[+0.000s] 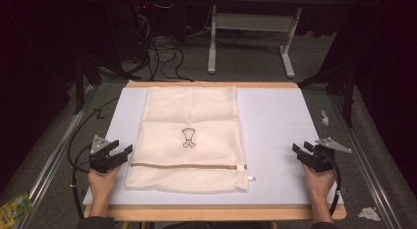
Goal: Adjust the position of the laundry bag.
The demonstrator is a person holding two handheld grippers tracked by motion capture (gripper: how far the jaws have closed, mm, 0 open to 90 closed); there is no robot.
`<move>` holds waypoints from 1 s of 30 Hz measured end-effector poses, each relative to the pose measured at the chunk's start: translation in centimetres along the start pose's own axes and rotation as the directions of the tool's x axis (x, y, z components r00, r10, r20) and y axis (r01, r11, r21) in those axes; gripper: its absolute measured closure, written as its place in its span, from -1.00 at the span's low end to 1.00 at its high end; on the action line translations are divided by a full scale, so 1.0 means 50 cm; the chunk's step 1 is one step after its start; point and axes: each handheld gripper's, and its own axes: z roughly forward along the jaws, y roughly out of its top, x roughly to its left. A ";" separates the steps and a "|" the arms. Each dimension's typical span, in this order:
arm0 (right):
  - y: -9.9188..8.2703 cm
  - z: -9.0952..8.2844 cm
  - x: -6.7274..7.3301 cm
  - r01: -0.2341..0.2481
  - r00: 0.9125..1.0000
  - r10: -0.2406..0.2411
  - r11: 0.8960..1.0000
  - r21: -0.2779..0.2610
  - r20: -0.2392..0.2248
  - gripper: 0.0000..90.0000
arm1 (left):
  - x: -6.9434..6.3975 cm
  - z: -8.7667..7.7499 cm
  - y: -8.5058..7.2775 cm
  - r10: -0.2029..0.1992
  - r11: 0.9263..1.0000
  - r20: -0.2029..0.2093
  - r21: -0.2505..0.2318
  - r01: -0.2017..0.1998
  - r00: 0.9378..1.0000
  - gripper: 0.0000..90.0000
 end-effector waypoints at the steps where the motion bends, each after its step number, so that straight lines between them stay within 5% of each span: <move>1: 0.001 -0.001 -0.001 -0.014 1.000 0.014 1.000 0.001 0.000 0.06 | -0.002 0.002 0.001 0.010 1.000 -0.006 0.008 -0.010 1.000 -0.17; 6: 0.002 -0.002 0.003 -0.001 1.000 0.001 1.000 -0.010 -0.005 0.08 | -0.008 0.000 0.003 0.021 1.000 -0.020 -0.007 -0.021 1.000 -0.20; 12: 0.005 -0.008 0.009 -0.029 0.999 0.029 0.999 -0.022 -0.045 0.10 | -0.019 -0.005 0.021 0.025 1.000 0.003 -0.012 -0.025 1.000 -0.21; 16: 0.007 -0.009 0.021 -0.005 0.999 0.004 0.999 -0.031 -0.039 0.14 | -0.026 -0.008 0.030 0.030 1.000 0.022 -0.003 -0.030 0.999 -0.21; 23: 0.016 0.000 0.061 0.013 0.994 -0.011 1.000 0.012 -0.112 0.18 | -0.034 -0.004 0.037 -0.011 0.999 0.078 0.048 0.007 0.997 -0.22; 30: 0.029 0.016 0.107 0.057 0.984 -0.047 0.997 0.051 -0.172 0.21 | -0.050 -0.001 0.047 0.013 0.997 0.082 0.071 -0.019 0.997 -0.20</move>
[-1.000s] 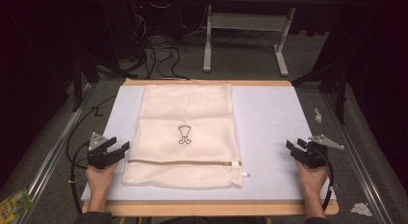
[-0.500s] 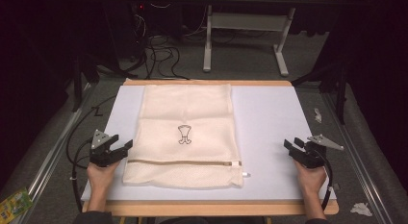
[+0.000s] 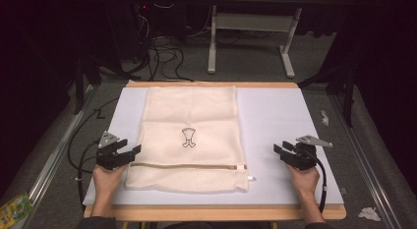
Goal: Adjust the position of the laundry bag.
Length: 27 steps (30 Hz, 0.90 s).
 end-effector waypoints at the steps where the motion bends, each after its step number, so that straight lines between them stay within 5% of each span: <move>1: 0.003 0.004 0.008 0.008 1.000 -0.008 1.000 0.009 -0.008 0.21 | -0.001 0.000 0.001 0.002 1.000 0.002 0.005 -0.002 1.000 -0.19; 11: 0.027 0.043 0.073 0.065 0.994 -0.061 0.997 0.045 -0.092 0.19 | -0.005 0.020 0.002 -0.014 0.998 -0.009 0.056 0.014 1.000 -0.19; 27: 0.066 0.101 0.177 0.135 0.968 -0.113 0.987 0.084 -0.225 0.05 | -0.013 0.043 0.012 -0.051 0.992 -0.023 0.111 0.053 0.998 -0.14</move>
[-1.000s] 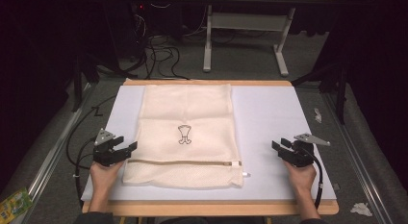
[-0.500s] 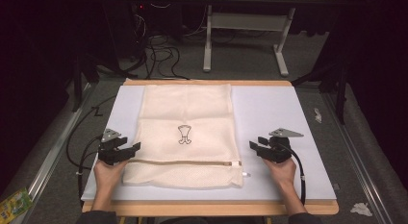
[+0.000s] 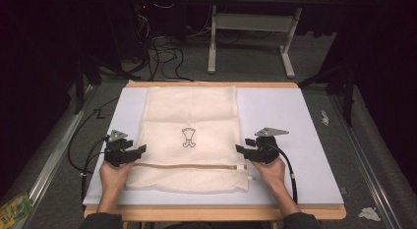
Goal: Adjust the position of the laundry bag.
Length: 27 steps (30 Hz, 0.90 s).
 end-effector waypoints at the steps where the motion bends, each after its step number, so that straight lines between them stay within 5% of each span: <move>1: 0.002 0.002 0.004 -0.012 1.000 0.012 1.000 0.002 -0.001 0.05 | 0.000 0.000 0.000 0.000 1.000 0.000 0.000 0.000 1.000 -0.13; 9: 0.009 0.034 0.005 -0.036 0.999 0.036 0.997 0.074 0.010 0.18 | -0.003 0.016 0.005 -0.004 0.999 -0.015 0.041 0.005 1.000 0.24; 17: 0.010 0.051 0.000 -0.020 1.000 0.021 0.994 0.104 -0.007 0.88 | -0.006 0.017 0.018 0.024 0.998 -0.020 0.063 -0.023 1.000 0.86; 27: 0.013 0.044 -0.006 -0.002 1.000 0.002 0.996 0.093 -0.002 0.95 | -0.012 0.011 0.029 0.016 1.000 -0.002 0.016 -0.016 1.000 0.92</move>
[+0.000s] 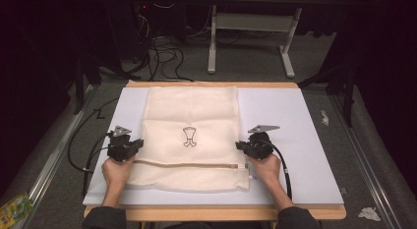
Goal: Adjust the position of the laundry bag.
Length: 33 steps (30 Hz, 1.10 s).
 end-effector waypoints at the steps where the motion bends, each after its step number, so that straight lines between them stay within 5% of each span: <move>1: 0.001 -0.002 -0.001 0.004 1.000 -0.004 1.000 -0.001 0.005 0.96 | -0.001 -0.001 0.002 0.002 1.000 0.003 -0.005 -0.002 1.000 0.92; 33: -0.009 -0.085 -0.093 -0.046 0.992 0.053 0.997 -0.063 0.118 0.96 | -0.094 0.035 0.055 0.043 0.996 0.108 -0.084 -0.034 0.993 0.92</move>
